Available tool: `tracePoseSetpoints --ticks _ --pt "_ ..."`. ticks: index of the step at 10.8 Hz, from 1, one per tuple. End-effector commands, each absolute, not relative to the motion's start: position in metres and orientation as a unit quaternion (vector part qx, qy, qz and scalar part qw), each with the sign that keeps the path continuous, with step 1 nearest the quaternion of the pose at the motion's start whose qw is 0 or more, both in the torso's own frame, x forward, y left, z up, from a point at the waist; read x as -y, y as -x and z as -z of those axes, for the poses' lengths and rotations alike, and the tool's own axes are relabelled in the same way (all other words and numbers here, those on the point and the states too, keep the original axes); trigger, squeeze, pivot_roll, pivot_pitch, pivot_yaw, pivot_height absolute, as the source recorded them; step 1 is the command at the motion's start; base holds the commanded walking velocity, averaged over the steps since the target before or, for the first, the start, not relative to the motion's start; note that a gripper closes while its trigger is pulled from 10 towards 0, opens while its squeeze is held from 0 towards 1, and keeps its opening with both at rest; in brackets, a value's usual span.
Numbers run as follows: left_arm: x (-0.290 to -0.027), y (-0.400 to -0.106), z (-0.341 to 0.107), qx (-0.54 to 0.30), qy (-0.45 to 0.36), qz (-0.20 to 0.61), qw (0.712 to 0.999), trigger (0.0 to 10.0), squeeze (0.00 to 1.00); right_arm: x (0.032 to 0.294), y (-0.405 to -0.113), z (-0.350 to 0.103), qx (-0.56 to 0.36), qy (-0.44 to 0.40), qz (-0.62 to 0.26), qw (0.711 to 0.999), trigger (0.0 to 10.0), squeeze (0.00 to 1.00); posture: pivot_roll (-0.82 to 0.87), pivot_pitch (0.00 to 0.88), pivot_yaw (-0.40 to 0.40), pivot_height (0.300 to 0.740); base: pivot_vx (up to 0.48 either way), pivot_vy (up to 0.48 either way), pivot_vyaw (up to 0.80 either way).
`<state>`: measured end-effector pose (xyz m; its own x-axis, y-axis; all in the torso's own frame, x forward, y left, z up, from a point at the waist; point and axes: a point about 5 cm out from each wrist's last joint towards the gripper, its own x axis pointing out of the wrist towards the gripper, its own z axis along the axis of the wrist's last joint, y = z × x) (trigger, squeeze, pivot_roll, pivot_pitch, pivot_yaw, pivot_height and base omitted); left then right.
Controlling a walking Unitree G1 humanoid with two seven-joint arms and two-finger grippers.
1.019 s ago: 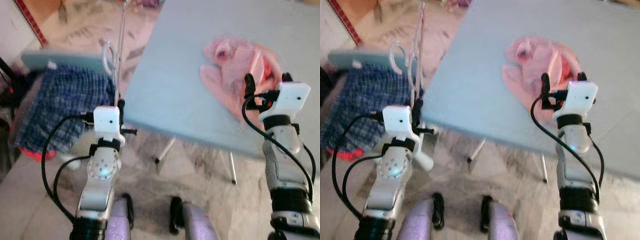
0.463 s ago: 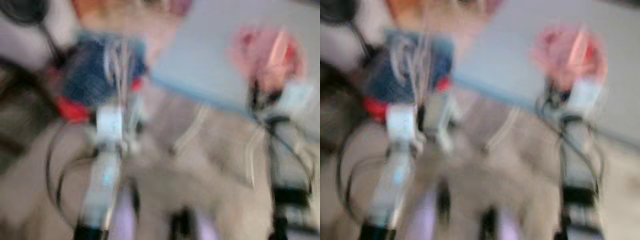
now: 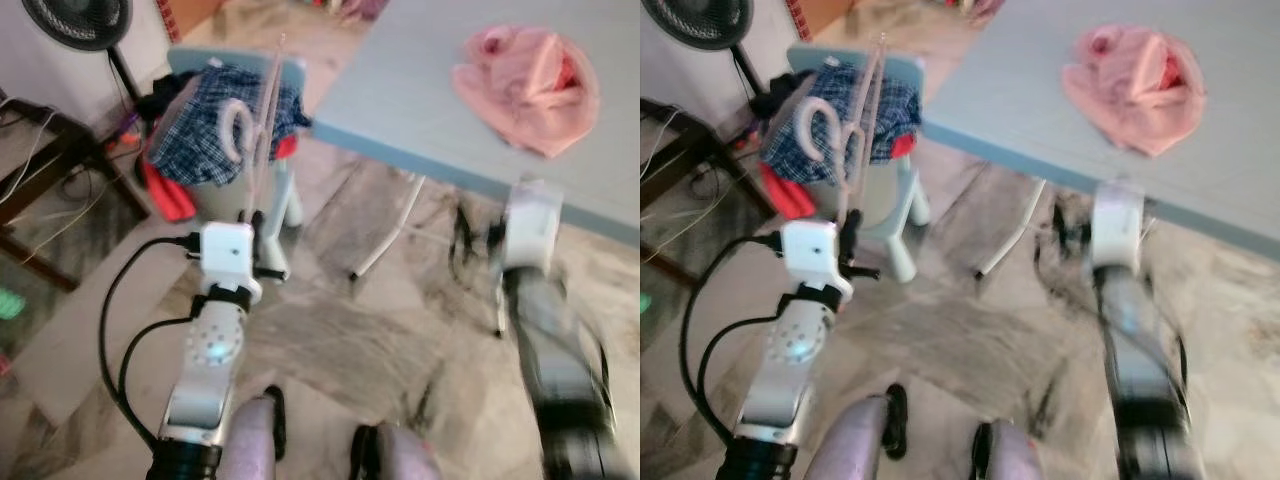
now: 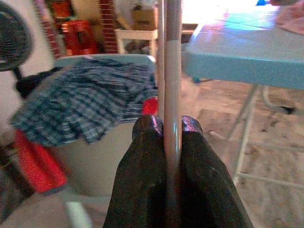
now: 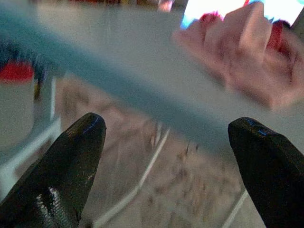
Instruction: Hang hanger
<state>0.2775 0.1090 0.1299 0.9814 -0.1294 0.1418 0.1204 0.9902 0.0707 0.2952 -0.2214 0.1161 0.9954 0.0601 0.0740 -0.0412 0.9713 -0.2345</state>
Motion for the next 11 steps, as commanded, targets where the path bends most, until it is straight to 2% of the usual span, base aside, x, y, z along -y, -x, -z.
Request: tracePoseSetpoints --ticks 1,2,3,4,5,7,8,11 --pt "-0.112 -0.276 -0.129 0.070 -0.031 0.062 0.995 10.0 0.00 0.215 -0.288 -0.113 0.037 0.091 -0.023 0.995 10.0 0.00 0.00 0.241 -0.016 0.740 0.000 0.000 0.00" --pt "-0.114 -0.275 -0.130 0.071 -0.025 0.053 0.996 10.0 0.00 0.215 -0.275 -0.104 0.033 0.071 0.014 0.997 10.0 0.00 0.01 0.239 -0.028 0.740 0.000 0.000 0.00" --pt "-0.117 -0.275 -0.131 0.071 -0.020 0.040 0.996 10.0 0.00 0.214 -0.261 -0.101 0.054 0.087 0.036 0.994 10.0 0.00 0.01 0.240 -0.029 0.740 0.000 0.000 0.00" --pt "-0.122 -0.273 -0.129 0.067 -0.018 0.032 0.997 10.0 0.00 0.218 -0.244 -0.094 0.047 0.068 0.097 0.992 10.0 0.00 -0.02 0.245 -0.019 0.740 0.000 0.000 0.00" --pt "-0.124 -0.269 -0.123 0.056 -0.020 0.035 0.998 10.0 0.00 0.215 -0.232 -0.090 0.038 0.051 0.109 0.992 10.0 0.00 -0.03 0.247 -0.014 0.740 0.000 0.000 0.00" --pt "-0.123 -0.267 -0.119 0.048 -0.018 0.050 0.997 10.0 0.00 0.212 -0.237 -0.096 0.039 0.046 0.097 0.994 10.0 0.00 -0.04 0.248 -0.022 0.740 0.000 0.000 0.00" --pt "-0.123 -0.267 -0.118 0.043 -0.013 0.044 0.998 10.0 0.00 0.212 -0.243 -0.097 0.038 0.042 0.100 0.993 10.0 0.00 -0.03 0.234 -0.025 0.740 0.000 0.000 -0.61" --pt "-0.125 -0.270 -0.119 0.036 -0.007 0.040 0.999 10.0 0.00 0.204 -0.256 -0.102 0.045 0.042 0.090 0.994 10.0 0.00 -0.01 0.234 -0.020 0.740 0.000 0.480 -0.80"
